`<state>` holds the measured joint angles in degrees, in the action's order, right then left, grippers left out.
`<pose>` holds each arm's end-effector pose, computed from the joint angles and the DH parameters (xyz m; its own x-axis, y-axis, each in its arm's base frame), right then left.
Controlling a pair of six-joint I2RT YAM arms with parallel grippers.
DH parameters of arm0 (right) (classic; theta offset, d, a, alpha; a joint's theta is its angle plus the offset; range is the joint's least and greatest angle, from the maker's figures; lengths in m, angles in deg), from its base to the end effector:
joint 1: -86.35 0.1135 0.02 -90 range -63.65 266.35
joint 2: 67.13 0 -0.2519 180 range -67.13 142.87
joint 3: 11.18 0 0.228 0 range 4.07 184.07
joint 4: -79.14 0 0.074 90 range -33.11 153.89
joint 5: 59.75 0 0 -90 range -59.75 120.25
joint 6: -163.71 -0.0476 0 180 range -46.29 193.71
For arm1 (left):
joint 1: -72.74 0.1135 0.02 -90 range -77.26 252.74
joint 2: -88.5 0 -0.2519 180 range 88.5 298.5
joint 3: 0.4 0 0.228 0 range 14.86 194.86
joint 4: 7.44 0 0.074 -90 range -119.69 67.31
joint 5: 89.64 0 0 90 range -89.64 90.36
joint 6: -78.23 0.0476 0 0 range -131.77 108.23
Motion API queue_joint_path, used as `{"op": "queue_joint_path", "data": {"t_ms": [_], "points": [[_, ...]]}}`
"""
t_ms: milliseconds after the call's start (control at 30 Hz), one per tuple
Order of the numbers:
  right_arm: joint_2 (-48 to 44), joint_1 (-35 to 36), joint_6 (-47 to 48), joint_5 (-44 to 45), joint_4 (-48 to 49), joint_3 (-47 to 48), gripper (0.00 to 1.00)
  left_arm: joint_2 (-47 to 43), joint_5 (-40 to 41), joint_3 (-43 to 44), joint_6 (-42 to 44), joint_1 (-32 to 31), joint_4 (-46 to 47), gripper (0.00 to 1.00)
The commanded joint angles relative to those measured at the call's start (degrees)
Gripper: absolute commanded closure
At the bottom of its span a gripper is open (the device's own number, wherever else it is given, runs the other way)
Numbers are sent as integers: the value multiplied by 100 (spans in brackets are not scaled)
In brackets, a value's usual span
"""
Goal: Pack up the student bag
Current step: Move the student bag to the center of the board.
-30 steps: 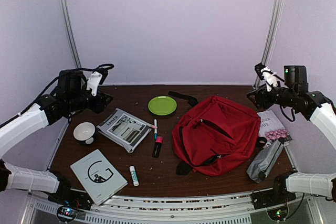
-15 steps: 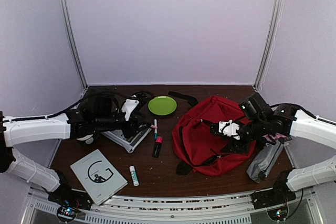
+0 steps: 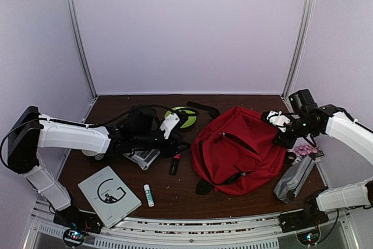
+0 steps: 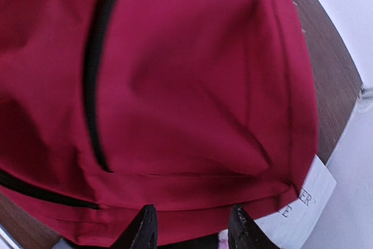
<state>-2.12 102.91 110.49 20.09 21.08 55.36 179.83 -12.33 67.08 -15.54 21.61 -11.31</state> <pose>0.1971 0.0674 0.2471 -0.4166 -0.7387 -0.5298 -0.7781 0.5911 -0.2124 0.2059 -0.2720 0.2171 -0.3492 0.3311 -0.8766 0.8605 0.4836 -0.1602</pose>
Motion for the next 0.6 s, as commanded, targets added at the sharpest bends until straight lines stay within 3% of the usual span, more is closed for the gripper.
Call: {"op": "queue_joint_path", "data": {"t_ms": [0, 167, 400, 567], "points": [[622, -831, -540, 462, 339, 573, 58, 83, 128, 283, -177, -103, 579, 52], [1615, -1589, -979, 426, 158, 1313, 59, 129, 262, 317, -387, -153, 577, 52], [2428, -1903, -1124, 575, 68, 1641, 55, 52, 316, 291, -395, -315, 506, 52], [2924, -1954, -1088, 315, -90, 1906, 65, 95, 436, 362, -375, -408, 370, 51]]}}
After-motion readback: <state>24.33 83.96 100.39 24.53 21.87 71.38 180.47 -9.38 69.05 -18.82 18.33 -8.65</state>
